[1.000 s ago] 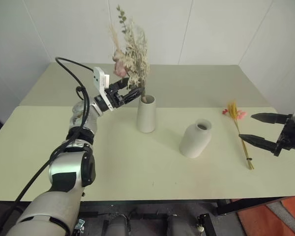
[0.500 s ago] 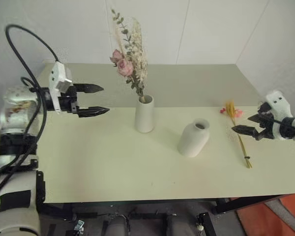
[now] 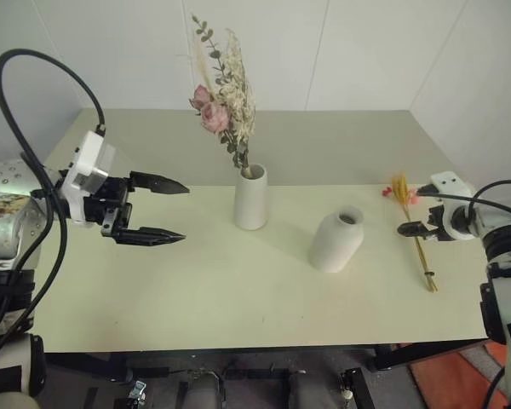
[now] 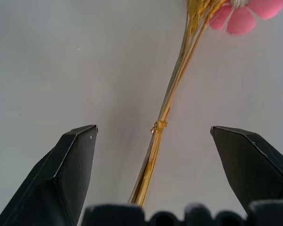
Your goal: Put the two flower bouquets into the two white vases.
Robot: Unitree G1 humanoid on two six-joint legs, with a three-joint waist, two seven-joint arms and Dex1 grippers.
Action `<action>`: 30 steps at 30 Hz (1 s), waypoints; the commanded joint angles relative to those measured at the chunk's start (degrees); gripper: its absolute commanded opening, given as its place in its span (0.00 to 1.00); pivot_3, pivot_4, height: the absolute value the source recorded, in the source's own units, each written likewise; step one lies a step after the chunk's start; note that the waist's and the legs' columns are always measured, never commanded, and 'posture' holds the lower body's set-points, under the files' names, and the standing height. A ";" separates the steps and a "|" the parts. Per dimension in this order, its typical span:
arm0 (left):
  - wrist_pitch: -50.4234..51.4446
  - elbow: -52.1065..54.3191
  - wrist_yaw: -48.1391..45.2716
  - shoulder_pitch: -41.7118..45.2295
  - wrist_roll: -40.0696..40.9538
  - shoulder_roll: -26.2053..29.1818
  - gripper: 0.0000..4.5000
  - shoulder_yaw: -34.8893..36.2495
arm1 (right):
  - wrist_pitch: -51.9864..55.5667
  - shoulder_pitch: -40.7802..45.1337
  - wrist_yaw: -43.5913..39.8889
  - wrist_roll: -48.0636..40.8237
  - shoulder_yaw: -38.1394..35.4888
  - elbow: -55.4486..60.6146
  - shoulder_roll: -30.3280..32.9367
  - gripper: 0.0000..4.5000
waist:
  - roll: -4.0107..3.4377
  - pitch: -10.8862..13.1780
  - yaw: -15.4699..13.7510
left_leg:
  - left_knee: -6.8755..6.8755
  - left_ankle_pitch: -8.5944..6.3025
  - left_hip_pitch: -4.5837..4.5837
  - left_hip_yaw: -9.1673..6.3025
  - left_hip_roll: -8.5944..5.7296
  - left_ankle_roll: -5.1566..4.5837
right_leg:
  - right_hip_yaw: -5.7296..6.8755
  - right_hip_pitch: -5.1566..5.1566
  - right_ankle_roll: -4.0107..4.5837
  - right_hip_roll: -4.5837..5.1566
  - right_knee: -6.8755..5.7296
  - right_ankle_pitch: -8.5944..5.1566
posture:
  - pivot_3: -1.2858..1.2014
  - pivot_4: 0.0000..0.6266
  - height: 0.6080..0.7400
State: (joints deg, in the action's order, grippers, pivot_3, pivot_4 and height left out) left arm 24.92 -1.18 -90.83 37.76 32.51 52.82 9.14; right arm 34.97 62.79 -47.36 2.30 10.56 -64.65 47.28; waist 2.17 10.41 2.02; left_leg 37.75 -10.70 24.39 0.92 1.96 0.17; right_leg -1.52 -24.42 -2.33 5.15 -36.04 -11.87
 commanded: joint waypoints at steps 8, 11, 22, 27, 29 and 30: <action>2.77 4.33 3.16 -2.45 5.95 0.84 1.00 3.41 | -6.00 3.76 0.46 2.16 -2.69 -6.76 -1.83 0.64 | 0.00 0.00 0.90 | -0.01 0.00 -0.13 0.00 0.01 0.00 | -0.04 0.08 -0.01 -0.04 -0.02 -0.01 | 0.52 0.24 1.00; 2.35 4.47 3.32 -2.85 5.69 0.83 1.00 3.11 | -6.97 3.78 1.10 2.95 -2.99 -7.77 -2.30 0.40 | 0.00 0.00 0.86 | -0.01 0.00 -0.12 0.00 0.00 0.00 | -0.05 0.08 -0.01 -0.03 -0.02 0.00 | 0.52 0.24 1.00; 1.83 5.53 4.57 -4.80 6.04 1.61 1.00 4.01 | -8.38 4.06 9.01 2.49 -7.28 -8.39 -2.42 0.01 | 0.00 0.00 0.81 | -0.01 0.00 -0.12 0.00 0.01 0.00 | -0.05 0.08 0.00 -0.03 -0.02 0.00 | 0.52 0.24 1.00; 4.23 6.48 7.03 -6.45 9.80 1.62 1.00 8.20 | -27.01 -1.43 17.06 -5.80 -19.68 3.20 -1.82 0.01 | -0.02 0.02 0.90 | -0.04 0.00 -0.12 0.02 0.00 0.00 | -0.11 0.05 -0.01 -0.03 -0.02 -0.01 | 0.52 0.24 1.00; 5.62 6.78 8.06 -6.84 12.12 1.37 1.00 9.91 | -33.06 -7.32 15.36 -10.34 -24.46 14.66 -3.16 0.01 | -0.03 0.02 0.70 | -0.08 0.00 -0.12 0.00 0.03 0.00 | -0.11 0.05 -0.08 -0.06 0.01 -0.04 | 0.52 0.24 1.00; 6.18 6.86 8.68 -6.94 13.12 1.13 1.00 10.53 | -31.65 -9.99 14.67 -13.90 -27.20 21.71 -4.38 0.01 | -0.03 0.02 0.60 | -0.09 0.00 -0.13 0.00 0.04 0.00 | -0.10 0.06 -0.10 -0.07 0.01 -0.06 | 0.52 0.24 1.00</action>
State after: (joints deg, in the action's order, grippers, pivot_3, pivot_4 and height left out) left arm 30.21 4.00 -83.23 30.75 43.05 53.59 16.77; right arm 5.90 54.43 -31.85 -6.25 -12.37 -52.94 43.48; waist 2.14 10.43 2.63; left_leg 37.64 -10.70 24.26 0.92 2.00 0.17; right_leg -1.62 -24.37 -2.44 5.08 -36.04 -11.93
